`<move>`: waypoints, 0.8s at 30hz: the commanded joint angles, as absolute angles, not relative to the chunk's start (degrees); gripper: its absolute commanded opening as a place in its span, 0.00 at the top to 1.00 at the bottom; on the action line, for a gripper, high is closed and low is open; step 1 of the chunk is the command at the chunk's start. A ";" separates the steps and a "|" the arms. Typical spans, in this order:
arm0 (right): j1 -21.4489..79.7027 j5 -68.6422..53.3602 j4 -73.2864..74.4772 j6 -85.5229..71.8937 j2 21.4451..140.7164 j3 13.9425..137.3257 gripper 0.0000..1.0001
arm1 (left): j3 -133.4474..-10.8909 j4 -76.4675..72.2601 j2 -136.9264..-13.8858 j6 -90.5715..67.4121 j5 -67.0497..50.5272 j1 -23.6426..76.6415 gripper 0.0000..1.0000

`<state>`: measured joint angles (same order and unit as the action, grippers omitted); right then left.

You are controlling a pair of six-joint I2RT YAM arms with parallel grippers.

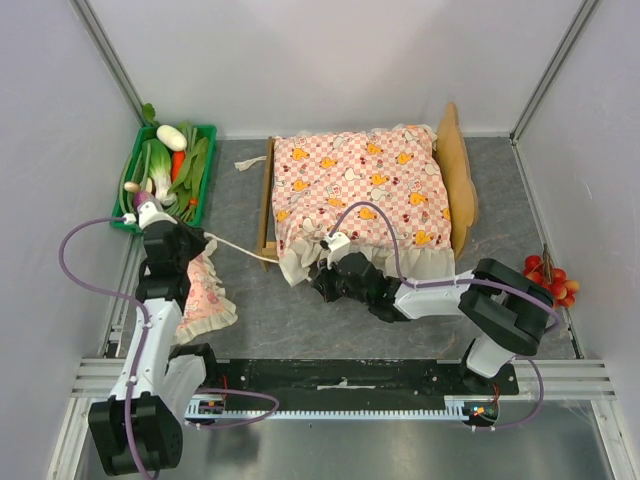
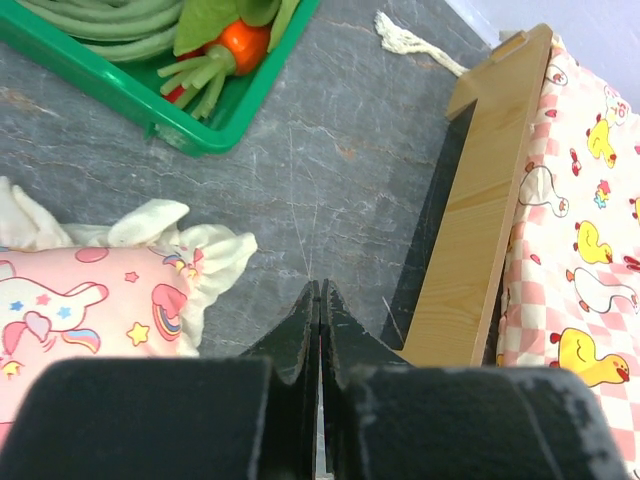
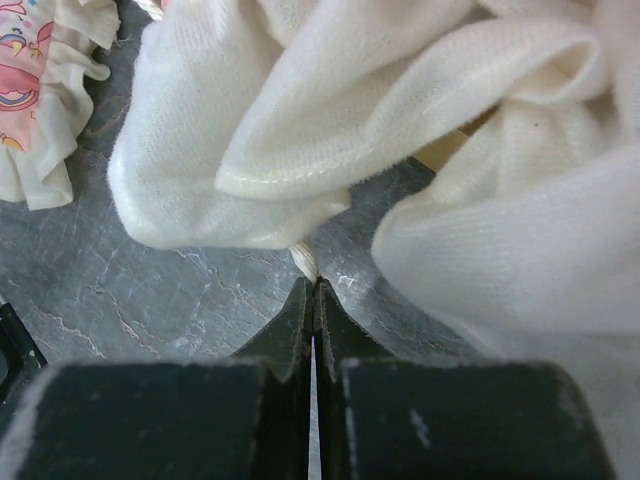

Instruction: Set up the pet bed

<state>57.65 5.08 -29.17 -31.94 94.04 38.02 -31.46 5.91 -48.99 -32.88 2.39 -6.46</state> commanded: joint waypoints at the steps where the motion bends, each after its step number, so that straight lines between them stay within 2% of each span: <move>1: 57.83 8.69 -29.62 -31.91 91.41 37.18 1.00 | -33.58 5.71 -46.76 -30.23 1.85 -8.96 0.98; 8: 57.57 13.27 -26.19 -33.39 88.51 36.48 1.00 | -34.80 6.50 -46.14 -29.71 1.58 -12.56 0.98; 17: 57.57 25.57 -23.02 -38.85 84.30 34.02 1.00 | -37.00 6.33 -47.99 -28.83 0.35 -15.73 0.98; 21: 57.57 26.54 -20.30 -38.32 83.32 34.54 1.00 | -37.00 6.33 -48.25 -28.65 0.27 -16.78 0.98; 24: 57.57 20.15 -23.02 -35.43 83.67 35.15 1.00 | -36.91 5.11 -48.86 -29.27 -4.54 -16.96 0.98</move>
<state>57.58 22.46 -21.41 -37.26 84.88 34.41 -34.87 7.57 -48.31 -31.18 -0.16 -16.29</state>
